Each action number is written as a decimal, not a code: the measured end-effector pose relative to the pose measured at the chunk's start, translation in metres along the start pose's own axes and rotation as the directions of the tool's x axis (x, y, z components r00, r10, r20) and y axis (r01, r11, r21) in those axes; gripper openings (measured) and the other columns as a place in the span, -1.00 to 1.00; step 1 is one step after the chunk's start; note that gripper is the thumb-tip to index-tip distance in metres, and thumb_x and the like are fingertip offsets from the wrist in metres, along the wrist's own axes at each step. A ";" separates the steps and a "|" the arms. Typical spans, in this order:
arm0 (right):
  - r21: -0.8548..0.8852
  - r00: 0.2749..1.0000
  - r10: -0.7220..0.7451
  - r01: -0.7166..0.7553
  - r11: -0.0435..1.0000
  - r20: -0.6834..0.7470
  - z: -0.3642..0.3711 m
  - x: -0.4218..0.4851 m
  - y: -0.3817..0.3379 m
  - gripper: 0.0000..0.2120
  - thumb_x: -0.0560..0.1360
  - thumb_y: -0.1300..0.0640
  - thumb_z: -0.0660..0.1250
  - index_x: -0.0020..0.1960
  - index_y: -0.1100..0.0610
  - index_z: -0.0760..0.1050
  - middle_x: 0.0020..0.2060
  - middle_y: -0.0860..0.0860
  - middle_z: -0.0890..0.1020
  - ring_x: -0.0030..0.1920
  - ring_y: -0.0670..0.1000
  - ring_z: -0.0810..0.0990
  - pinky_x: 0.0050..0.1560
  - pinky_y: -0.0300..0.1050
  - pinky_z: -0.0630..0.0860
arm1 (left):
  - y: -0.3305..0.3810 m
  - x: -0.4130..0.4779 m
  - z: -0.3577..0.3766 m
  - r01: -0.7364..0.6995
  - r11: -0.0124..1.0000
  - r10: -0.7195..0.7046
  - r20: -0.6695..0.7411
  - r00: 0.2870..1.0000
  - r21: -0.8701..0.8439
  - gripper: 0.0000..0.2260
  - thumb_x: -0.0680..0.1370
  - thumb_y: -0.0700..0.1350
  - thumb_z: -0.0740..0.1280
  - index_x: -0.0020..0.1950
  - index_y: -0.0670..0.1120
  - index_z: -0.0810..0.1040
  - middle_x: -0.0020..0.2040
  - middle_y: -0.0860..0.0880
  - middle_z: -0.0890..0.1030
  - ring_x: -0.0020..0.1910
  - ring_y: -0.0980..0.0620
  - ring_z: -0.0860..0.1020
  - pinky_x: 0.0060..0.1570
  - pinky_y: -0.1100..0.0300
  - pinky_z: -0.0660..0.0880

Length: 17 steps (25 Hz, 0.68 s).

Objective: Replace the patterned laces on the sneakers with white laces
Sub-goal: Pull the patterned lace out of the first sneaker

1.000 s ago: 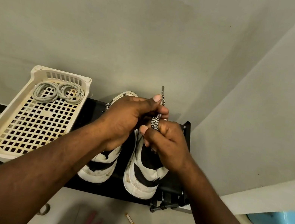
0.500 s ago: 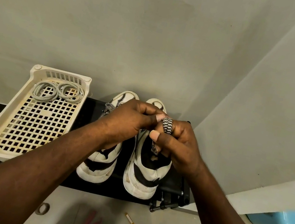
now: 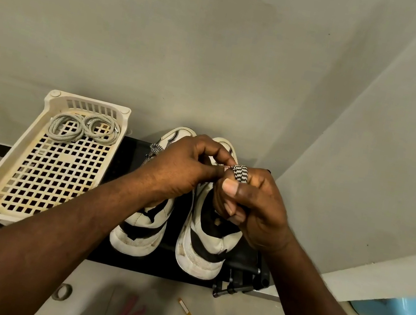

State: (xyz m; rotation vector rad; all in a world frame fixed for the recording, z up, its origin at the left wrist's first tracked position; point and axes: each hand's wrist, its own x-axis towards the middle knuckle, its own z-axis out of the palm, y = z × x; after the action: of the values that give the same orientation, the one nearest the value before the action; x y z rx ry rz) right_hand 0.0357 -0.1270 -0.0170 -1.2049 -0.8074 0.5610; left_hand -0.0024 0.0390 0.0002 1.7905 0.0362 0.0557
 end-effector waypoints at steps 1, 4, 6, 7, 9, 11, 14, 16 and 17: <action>0.033 1.000 0.000 -0.001 0.999 0.013 0.000 0.000 -0.001 -0.65 0.54 0.04 0.35 -0.38 0.16 0.47 -0.60 -0.01 0.36 -0.61 0.01 0.22 -0.44 -0.06 0.23 | 0.000 0.000 -0.001 -0.022 0.998 0.024 -0.030 0.999 0.058 -0.76 0.53 -0.26 0.48 -0.12 0.11 0.71 0.02 0.01 0.65 0.03 -0.14 0.62 0.11 0.05 0.56; 0.141 0.998 -0.007 -0.003 0.990 0.069 0.001 0.001 -0.001 -0.49 0.60 -0.17 0.33 -0.35 0.18 0.48 -0.59 -0.01 0.33 -0.61 0.02 0.20 -0.46 -0.02 0.19 | 0.003 -0.002 -0.004 -0.125 0.980 0.129 -0.016 0.992 0.157 -0.80 0.54 -0.26 0.48 -0.09 0.06 0.73 -0.05 0.09 0.65 -0.03 0.05 0.62 0.03 0.16 0.54; 0.202 0.995 -0.011 -0.009 0.979 0.102 0.001 0.003 0.000 -0.43 0.62 -0.25 0.28 -0.34 0.18 0.49 -0.59 -0.03 0.35 -0.62 0.01 0.18 -0.51 -0.03 0.12 | 0.004 -0.004 -0.004 -0.129 0.981 0.127 0.021 0.992 0.144 -0.85 0.58 -0.26 0.44 0.01 -0.03 0.76 -0.08 0.11 0.73 -0.02 0.15 0.68 0.04 0.26 0.56; 0.233 0.993 -0.010 -0.017 0.972 0.118 0.001 0.004 0.000 -0.41 0.62 -0.28 0.25 -0.33 0.18 0.49 -0.58 -0.04 0.36 -0.62 0.00 0.18 -0.53 -0.03 0.08 | 0.005 -0.005 -0.004 -0.122 0.986 0.119 0.030 0.992 0.116 -0.85 0.59 -0.26 0.43 0.04 -0.06 0.76 -0.08 0.10 0.75 -0.01 0.16 0.69 0.05 0.30 0.57; 0.281 0.992 -0.005 -0.030 0.959 0.123 0.000 0.005 0.000 -0.37 0.61 -0.34 0.22 -0.33 0.18 0.50 -0.59 -0.05 0.37 -0.63 0.00 0.17 -0.54 -0.02 0.03 | 0.003 -0.006 -0.007 -0.123 0.992 0.122 0.042 0.992 0.019 -0.84 0.59 -0.30 0.40 0.06 -0.10 0.75 -0.06 0.04 0.76 0.01 0.11 0.70 0.06 0.27 0.57; 0.319 0.994 0.005 -0.039 0.947 0.107 -0.002 0.005 -0.002 -0.32 0.58 -0.40 0.19 -0.34 0.19 0.50 -0.60 -0.02 0.36 -0.63 0.02 0.19 -0.53 -0.02 0.04 | 0.002 -0.007 -0.010 -0.094 0.992 0.100 0.070 0.992 -0.089 -0.81 0.59 -0.34 0.38 0.09 -0.13 0.73 -0.02 -0.02 0.75 0.06 0.05 0.70 0.07 0.24 0.57; 0.386 0.990 0.009 -0.064 0.920 0.142 -0.005 0.007 -0.004 -0.21 0.55 -0.47 0.12 -0.32 0.25 0.53 -0.58 0.08 0.43 -0.60 0.07 0.38 -0.50 -0.03 0.21 | 0.003 -0.011 -0.007 -0.068 0.996 0.073 0.076 0.994 -0.061 -0.82 0.60 -0.31 0.37 0.11 -0.11 0.71 0.02 -0.04 0.74 0.10 0.02 0.70 0.17 0.15 0.60; 0.409 0.988 0.018 -0.081 0.909 0.154 -0.004 0.008 -0.003 -0.18 0.56 -0.47 0.08 -0.27 0.30 0.55 -0.53 0.15 0.51 -0.51 0.14 0.54 -0.38 -0.04 0.44 | 0.000 -0.011 -0.002 -0.127 0.991 0.126 0.022 0.992 0.038 -0.86 0.61 -0.25 0.38 0.08 -0.08 0.70 -0.03 0.00 0.74 0.06 0.04 0.70 0.19 0.04 0.60; 0.422 0.988 0.027 -0.090 0.902 0.153 -0.003 0.008 -0.003 -0.18 0.57 -0.44 0.05 -0.25 0.31 0.57 -0.50 0.17 0.54 -0.45 0.17 0.59 -0.30 -0.03 0.51 | -0.002 -0.011 0.001 -0.156 0.984 0.157 -0.007 0.988 0.091 -0.88 0.61 -0.22 0.37 0.06 -0.08 0.69 -0.07 0.04 0.73 0.01 0.07 0.70 0.16 0.01 0.61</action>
State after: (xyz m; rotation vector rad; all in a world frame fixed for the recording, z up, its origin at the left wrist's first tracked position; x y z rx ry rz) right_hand 0.0427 -0.1239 -0.0127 -0.7892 -0.7210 0.8354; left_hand -0.0136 0.0383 -0.0023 1.8807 -0.0931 0.1821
